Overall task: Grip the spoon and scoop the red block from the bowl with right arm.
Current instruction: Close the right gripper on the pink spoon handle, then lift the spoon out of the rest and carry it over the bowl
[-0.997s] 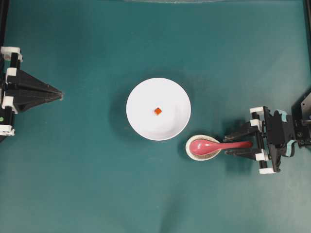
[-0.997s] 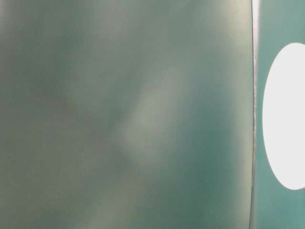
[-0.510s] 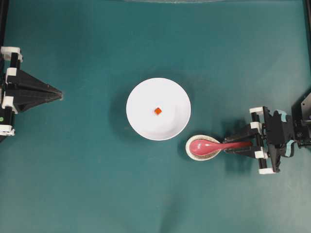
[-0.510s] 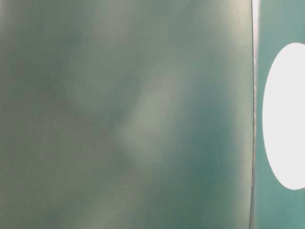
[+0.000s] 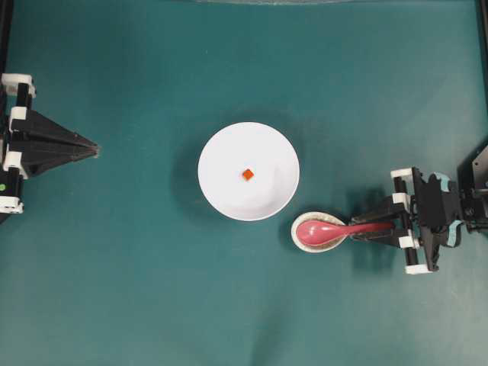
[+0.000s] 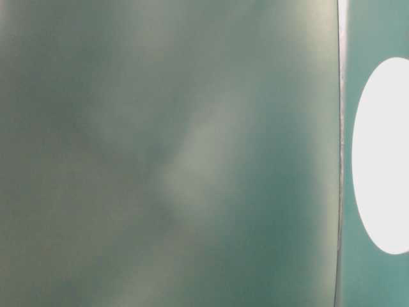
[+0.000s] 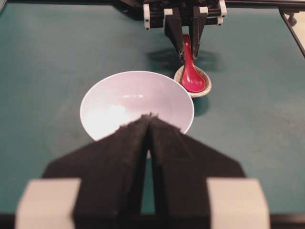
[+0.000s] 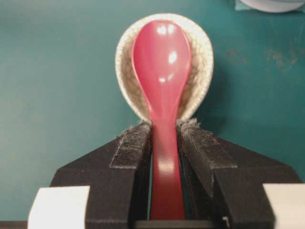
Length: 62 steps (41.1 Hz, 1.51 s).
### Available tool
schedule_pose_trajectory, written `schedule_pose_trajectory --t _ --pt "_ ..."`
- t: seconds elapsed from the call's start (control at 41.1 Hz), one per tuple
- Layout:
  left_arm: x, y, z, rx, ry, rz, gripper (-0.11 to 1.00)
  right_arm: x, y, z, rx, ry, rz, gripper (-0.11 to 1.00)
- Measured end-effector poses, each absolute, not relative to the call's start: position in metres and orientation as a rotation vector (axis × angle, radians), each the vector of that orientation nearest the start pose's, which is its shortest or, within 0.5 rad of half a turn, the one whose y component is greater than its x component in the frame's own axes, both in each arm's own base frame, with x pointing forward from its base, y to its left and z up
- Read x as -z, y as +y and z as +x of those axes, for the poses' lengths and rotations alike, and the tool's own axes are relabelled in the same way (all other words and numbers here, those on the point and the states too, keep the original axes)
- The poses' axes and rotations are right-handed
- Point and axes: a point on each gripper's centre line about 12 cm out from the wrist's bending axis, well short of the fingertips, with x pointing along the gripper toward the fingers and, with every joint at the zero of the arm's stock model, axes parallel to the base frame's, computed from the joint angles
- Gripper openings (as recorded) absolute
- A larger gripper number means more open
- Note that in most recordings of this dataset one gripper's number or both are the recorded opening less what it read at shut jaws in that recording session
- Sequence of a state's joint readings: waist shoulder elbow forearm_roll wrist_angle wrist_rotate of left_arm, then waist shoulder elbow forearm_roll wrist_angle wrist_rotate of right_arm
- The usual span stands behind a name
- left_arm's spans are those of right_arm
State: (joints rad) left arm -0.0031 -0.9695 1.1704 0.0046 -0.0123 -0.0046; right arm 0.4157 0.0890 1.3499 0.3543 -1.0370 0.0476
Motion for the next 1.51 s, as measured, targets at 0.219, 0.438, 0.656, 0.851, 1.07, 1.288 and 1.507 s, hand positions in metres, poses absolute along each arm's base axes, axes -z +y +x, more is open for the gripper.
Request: schedule_pose_trajectory --t 0.219,0.438,0.656,0.851,1.07,1.288,1.507 --pt "-0.263 -0.001 0.196 0.003 0.198 -0.001 -0.01 -0.088 0.063 0.227 -0.071 0.390 0.105 0.25" --pt "-0.258 -0.001 0.195 0.003 0.241 -0.001 -0.01 -0.106 0.060 0.228 -0.068 0.372 0.143 0.25" --pt "-0.258 -0.001 0.195 0.003 0.247 0.000 -0.01 -0.128 0.050 0.228 -0.047 0.351 0.163 0.25" --pt "-0.258 -0.001 0.195 0.003 0.247 0.000 -0.01 -0.149 0.039 0.231 -0.025 0.352 0.162 0.25" --pt "-0.257 -0.001 0.195 0.003 0.249 0.000 -0.01 -0.175 0.027 0.233 -0.010 0.362 0.152 0.25" --pt "-0.257 0.000 0.195 0.001 0.249 0.000 -0.01 -0.198 0.015 0.235 0.010 0.388 0.174 0.25" --pt "-0.257 -0.001 0.195 0.003 0.249 0.000 -0.01 -0.216 -0.002 0.243 0.061 0.449 0.211 0.25"
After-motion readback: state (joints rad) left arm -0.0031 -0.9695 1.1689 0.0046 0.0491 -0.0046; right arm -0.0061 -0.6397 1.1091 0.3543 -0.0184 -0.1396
